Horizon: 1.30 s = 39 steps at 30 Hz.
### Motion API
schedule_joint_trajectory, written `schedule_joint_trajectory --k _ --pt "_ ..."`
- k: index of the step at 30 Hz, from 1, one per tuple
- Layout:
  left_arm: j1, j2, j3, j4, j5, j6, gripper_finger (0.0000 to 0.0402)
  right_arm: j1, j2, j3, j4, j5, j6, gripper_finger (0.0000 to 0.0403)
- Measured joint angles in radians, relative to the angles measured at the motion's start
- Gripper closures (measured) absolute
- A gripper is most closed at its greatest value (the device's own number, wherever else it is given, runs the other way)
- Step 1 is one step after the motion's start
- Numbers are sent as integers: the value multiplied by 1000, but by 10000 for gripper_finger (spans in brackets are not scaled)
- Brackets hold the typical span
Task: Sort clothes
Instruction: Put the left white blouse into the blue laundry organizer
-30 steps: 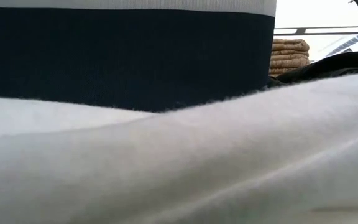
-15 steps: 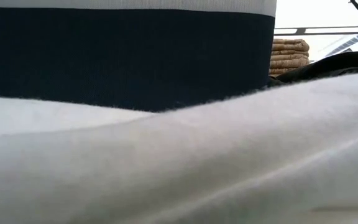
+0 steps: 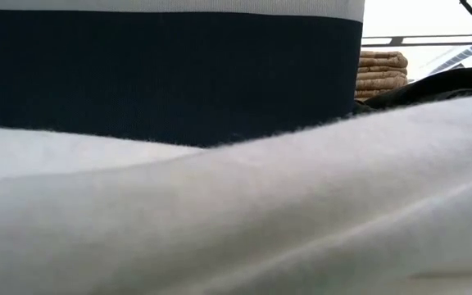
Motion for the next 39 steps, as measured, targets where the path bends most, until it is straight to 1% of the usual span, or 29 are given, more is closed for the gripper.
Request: schedule_joint_trajectory --k 4,11,15,17,19,22,27,30,33,36,39 --pt "0 4 0 -1 0 0 177 -5 1 -57 16 -2 42 384" --pt "0 6 0 -2 0 0 177 -9 1 -138 22 -9 69 384" --pt "0 6 0 -3 -1 0 177 -9 0 -196 25 -18 53 382" --pt "0 6 -4 -5 -1 0 177 -8 0 -229 22 -18 27 374" --pt "0 6 -4 -8 -1 -1 177 -6 0 -263 40 -18 19 359" --pt "0 6 -4 -11 -1 -1 177 -6 0 -292 55 -18 38 326" --pt "0 6 -4 -17 -1 -1 177 -6 0 -288 50 -18 72 251" --pt "0 8 -4 -38 -1 -14 177 -6 1 -237 -6 -18 72 202" --pt "0 9 -4 -67 -13 -37 177 -6 0 -174 -50 -18 71 161" --pt "0 11 -4 -89 -25 -54 177 -6 0 -104 -109 -18 72 133" --pt "0 15 -4 -105 -21 -55 177 -6 0 -37 -165 -18 72 120"
